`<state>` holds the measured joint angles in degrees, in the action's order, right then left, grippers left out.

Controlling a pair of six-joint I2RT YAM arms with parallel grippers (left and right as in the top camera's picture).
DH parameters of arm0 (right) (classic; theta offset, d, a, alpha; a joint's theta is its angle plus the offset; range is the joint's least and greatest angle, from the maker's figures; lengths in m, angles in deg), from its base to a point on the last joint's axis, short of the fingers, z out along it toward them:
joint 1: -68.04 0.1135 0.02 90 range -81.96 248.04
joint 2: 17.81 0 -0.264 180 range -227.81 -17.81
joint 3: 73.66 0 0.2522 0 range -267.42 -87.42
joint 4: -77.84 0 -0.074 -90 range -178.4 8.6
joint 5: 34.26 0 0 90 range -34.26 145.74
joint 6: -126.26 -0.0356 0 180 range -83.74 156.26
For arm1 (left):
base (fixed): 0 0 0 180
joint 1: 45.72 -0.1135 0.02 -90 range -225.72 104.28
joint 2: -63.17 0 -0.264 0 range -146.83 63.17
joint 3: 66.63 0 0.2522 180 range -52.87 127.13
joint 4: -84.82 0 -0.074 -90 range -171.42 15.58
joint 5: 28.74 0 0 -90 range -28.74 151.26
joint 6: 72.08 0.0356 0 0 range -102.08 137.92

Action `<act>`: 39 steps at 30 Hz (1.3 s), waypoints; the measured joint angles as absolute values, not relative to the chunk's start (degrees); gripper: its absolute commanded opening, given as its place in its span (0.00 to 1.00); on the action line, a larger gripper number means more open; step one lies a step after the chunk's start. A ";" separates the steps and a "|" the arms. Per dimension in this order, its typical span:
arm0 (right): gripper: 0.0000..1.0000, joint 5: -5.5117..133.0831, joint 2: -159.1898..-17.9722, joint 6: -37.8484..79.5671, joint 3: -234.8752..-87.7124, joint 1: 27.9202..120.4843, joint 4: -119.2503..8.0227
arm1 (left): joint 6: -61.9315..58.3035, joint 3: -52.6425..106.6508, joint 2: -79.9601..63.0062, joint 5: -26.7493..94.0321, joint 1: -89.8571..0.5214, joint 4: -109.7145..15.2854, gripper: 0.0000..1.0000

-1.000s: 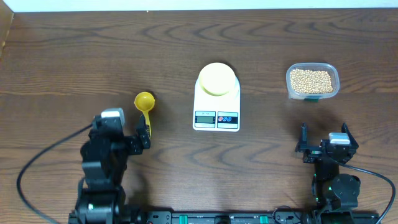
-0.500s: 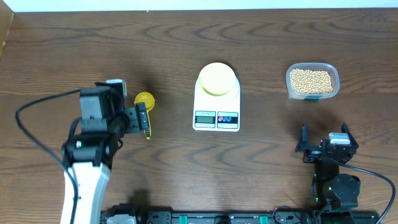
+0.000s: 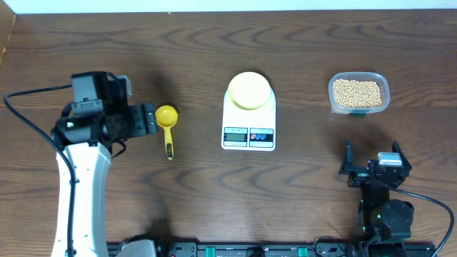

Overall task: Scoop item into bowl and weigh 50g on scale
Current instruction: 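Move the left gripper over the yellow scoop's handle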

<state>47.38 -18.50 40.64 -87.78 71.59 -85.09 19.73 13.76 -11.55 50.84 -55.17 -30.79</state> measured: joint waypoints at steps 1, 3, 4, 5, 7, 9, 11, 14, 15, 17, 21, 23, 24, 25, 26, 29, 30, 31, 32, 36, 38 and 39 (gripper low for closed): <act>0.99 47.38 -18.50 40.64 -87.78 71.61 -85.09 | 19.88 13.85 -12.20 50.60 -55.91 -30.72 0.92; 0.99 47.38 -18.50 40.64 -87.78 71.59 -85.09 | 19.94 13.87 -13.41 50.38 -56.74 -30.55 0.92; 0.99 47.38 -18.50 40.64 -87.78 71.59 -85.09 | 20.03 13.87 -13.89 50.30 -56.85 -30.55 0.92; 0.99 47.38 -18.50 40.64 -87.78 71.59 -85.09 | 20.34 13.93 -14.63 50.01 -56.87 -30.50 0.92; 0.99 47.38 -18.50 40.64 -87.78 71.61 -85.09 | 20.82 14.28 -16.29 49.68 -56.87 -30.33 0.92; 0.99 47.38 -18.50 40.64 -87.80 71.59 -85.09 | 21.17 15.16 -18.37 49.53 -56.87 -30.07 0.92; 0.99 47.38 -18.50 40.64 -87.78 71.61 -85.09 | 21.47 16.60 -20.77 49.44 -56.87 -29.22 0.92; 0.99 47.38 -18.50 40.64 -87.78 71.59 -85.09 | 22.22 19.07 -24.16 49.33 -56.87 -27.75 0.92; 0.99 47.38 -18.50 40.64 -87.78 71.59 -85.09 | 22.48 20.03 -25.36 49.33 -56.87 -27.29 0.92; 0.99 47.38 -18.50 40.64 -87.78 71.59 -85.09 | 22.70 21.52 -27.20 49.33 -56.87 -26.75 0.92; 0.99 47.38 -18.50 40.64 -87.78 71.61 -85.09 | 22.90 23.73 -29.93 49.33 -56.87 -26.35 0.92; 0.99 47.38 -18.50 40.64 -87.78 71.59 -85.09 | 22.90 23.88 -30.76 49.42 -56.85 -26.42 0.92; 0.99 47.38 -18.50 40.64 -87.78 71.59 -85.09 | 22.90 23.88 -31.18 49.64 -56.74 -26.42 0.92; 0.99 47.40 -18.50 40.64 -87.80 71.59 -85.09 | 22.90 23.88 -31.61 49.97 -56.61 -26.42 0.92; 0.99 47.38 -18.50 40.64 -87.78 71.59 -85.09 | 22.90 23.88 -32.12 50.47 -56.46 -26.44 0.92; 0.99 47.40 -18.50 40.64 -87.78 71.61 -85.09 | 22.92 23.88 -33.89 51.80 -55.72 -26.83 0.92; 0.99 47.38 -18.50 40.64 -87.78 71.59 -85.09 | 22.92 23.88 -34.54 52.29 -55.52 -27.27 0.92; 0.99 47.40 -18.50 40.64 -87.78 71.59 -85.09 | 22.90 23.88 -35.11 52.53 -55.30 -27.73 0.92; 0.99 47.40 -18.50 40.64 -87.78 71.61 -85.09 | 22.90 23.88 -35.66 52.66 -55.13 -28.19 0.92; 0.99 47.38 -18.50 40.64 -87.78 71.61 -85.09 | 22.90 23.88 -37.73 53.16 -54.97 -29.65 0.92; 0.99 47.40 -18.50 40.64 -87.78 71.59 -85.09 | 22.90 23.88 -38.67 53.49 -54.97 -30.61 0.92; 0.99 47.40 -18.50 40.64 -87.80 71.59 -85.09 | 22.87 23.88 -39.22 53.73 -54.97 -31.29 0.92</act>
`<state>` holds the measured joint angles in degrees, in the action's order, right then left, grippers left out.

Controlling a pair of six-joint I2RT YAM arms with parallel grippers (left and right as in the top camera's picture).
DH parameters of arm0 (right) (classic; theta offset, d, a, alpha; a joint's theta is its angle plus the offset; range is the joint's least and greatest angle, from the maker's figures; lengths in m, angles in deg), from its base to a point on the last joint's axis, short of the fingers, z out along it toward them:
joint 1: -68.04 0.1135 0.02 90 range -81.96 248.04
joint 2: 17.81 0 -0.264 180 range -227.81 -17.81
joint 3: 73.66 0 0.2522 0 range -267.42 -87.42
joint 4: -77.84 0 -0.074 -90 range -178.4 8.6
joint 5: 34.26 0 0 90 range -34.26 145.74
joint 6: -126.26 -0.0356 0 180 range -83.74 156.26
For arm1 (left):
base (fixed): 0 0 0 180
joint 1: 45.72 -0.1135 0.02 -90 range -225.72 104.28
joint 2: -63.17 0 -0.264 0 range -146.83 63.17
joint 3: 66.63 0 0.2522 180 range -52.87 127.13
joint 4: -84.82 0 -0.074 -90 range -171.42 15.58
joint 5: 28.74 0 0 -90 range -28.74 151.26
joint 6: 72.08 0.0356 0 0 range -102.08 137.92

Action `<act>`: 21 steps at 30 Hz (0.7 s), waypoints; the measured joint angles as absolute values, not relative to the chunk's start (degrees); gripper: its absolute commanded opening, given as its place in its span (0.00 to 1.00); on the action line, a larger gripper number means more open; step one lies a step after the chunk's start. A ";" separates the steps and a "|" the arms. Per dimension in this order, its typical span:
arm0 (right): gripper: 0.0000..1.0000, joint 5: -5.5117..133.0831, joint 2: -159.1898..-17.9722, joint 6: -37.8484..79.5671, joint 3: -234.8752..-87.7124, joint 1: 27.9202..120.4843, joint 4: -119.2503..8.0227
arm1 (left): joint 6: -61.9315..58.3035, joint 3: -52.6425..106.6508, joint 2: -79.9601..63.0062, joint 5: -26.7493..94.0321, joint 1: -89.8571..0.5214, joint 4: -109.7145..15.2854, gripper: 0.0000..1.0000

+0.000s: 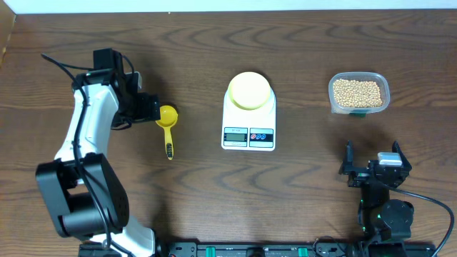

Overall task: Scoop item into bowl and weigh 50g on scale
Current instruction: 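Move the left gripper over the yellow scoop's handle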

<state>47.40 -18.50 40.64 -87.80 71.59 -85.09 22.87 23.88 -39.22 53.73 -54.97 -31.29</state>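
A yellow measuring scoop lies on the table left of the scale, its round cup at the top and its handle pointing toward the front edge. My left gripper reaches in from the left, its black fingers right beside the cup and apparently open with nothing held. The white digital scale stands mid-table with a pale yellow bowl on its platform. A clear tub of beige beans sits at the right. My right gripper rests open near the front right, away from everything.
The left arm's white links arch over the table's left side, with a black cable trailing behind them. A rail with electronics runs along the front edge. Bare wood lies between the scale and the bean tub.
The left arm has stretched out and swung farther back; its gripper has gone from just left of the scoop's cup to right against it, slightly higher. Scoop, scale, bowl, tub and right arm are unchanged.
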 measured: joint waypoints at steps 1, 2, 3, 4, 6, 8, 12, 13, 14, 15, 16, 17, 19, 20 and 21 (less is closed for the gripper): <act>0.99 47.38 -18.50 40.64 -87.78 71.59 -85.09 | 22.90 23.88 -39.50 53.73 -54.97 -31.71 0.92; 0.99 47.40 -18.50 40.64 -87.78 71.59 -85.09 | 22.87 23.88 -39.81 53.79 -54.97 -32.30 0.92; 0.99 47.38 -18.50 40.64 -87.78 71.59 -85.09 | 22.87 23.88 -40.14 53.90 -54.97 -32.87 0.92; 0.99 47.38 -18.50 40.64 -87.78 71.59 -85.09 | 22.85 23.88 -40.49 53.92 -54.97 -33.35 0.92; 0.99 47.38 -18.50 40.64 -87.78 71.61 -85.09 | 22.85 23.88 -41.08 53.92 -54.86 -33.76 0.92; 0.99 47.38 -18.50 40.64 -87.78 71.59 -85.09 | 22.85 23.88 -41.78 53.97 -54.62 -33.96 0.92; 0.99 47.40 -18.50 40.64 -87.78 71.61 -85.09 | 22.85 23.88 -43.37 53.97 -53.27 -34.24 0.92; 0.99 47.40 -18.50 40.64 -87.78 71.59 -85.09 | 22.87 23.88 -43.66 53.95 -52.98 -34.33 0.92; 0.99 47.40 -18.50 40.64 -87.78 71.61 -85.09 | 22.87 23.88 -44.01 53.95 -52.66 -34.50 0.92; 0.99 47.38 -18.50 40.64 -87.78 71.61 -85.09 | 22.85 23.88 -44.31 53.95 -52.33 -34.75 0.92; 0.99 47.40 -18.50 40.64 -87.78 71.59 -85.09 | 22.85 23.88 -44.60 53.92 -52.11 -34.96 0.92; 0.99 47.38 -18.50 40.64 -87.78 71.59 -85.09 | 22.85 23.88 -44.79 53.92 -52.00 -35.09 0.92; 0.99 47.38 -18.50 40.64 -87.80 71.61 -85.09 | 22.87 23.88 -45.05 54.01 -52.00 -35.16 0.92; 0.99 47.38 -18.50 40.64 -87.78 71.61 -85.09 | 22.85 23.88 -45.08 54.14 -52.04 -35.16 0.92; 0.99 47.38 -18.50 40.64 -87.78 71.59 -85.09 | 22.85 23.88 -45.10 54.23 -52.04 -35.16 0.92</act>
